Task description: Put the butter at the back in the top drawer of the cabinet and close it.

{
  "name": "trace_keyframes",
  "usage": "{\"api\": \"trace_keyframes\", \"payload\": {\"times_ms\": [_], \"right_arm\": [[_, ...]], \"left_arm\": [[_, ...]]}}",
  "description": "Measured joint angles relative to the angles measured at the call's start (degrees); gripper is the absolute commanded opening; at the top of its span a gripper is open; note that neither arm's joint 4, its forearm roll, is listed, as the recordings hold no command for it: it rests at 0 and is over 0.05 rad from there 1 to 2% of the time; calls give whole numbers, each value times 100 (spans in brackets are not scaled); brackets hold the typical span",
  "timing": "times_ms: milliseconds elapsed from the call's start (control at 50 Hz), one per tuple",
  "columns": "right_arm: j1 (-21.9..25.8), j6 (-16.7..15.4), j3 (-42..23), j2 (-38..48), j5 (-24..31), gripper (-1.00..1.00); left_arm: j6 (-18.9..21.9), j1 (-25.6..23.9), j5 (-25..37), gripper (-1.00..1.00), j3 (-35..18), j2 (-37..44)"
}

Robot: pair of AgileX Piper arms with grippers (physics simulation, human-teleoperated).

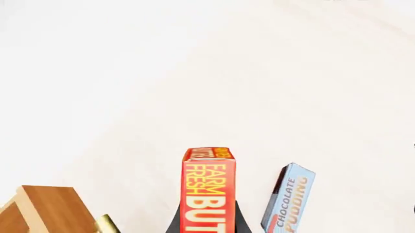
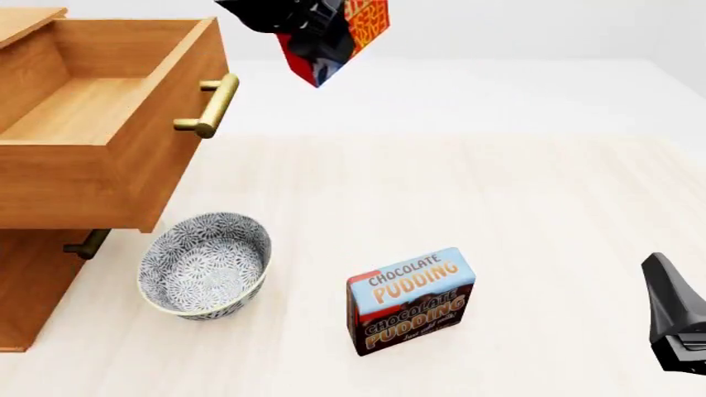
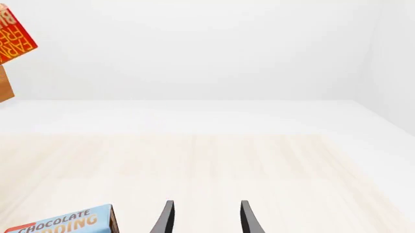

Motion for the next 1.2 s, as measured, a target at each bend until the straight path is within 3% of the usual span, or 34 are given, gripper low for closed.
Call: {"api": "trace_keyframes", "payload": {"times_ms": [400, 960, 1200], "right_arm": [[0, 0, 0, 0, 0, 100], [0, 0, 0, 0, 0, 100], [0, 0, 0, 0, 0, 100]], "left_arm": [[227, 812, 334, -100, 616, -999], [296, 1752, 1057, -100, 505, -1874], [391, 2311, 1181, -100, 815, -2245]]}}
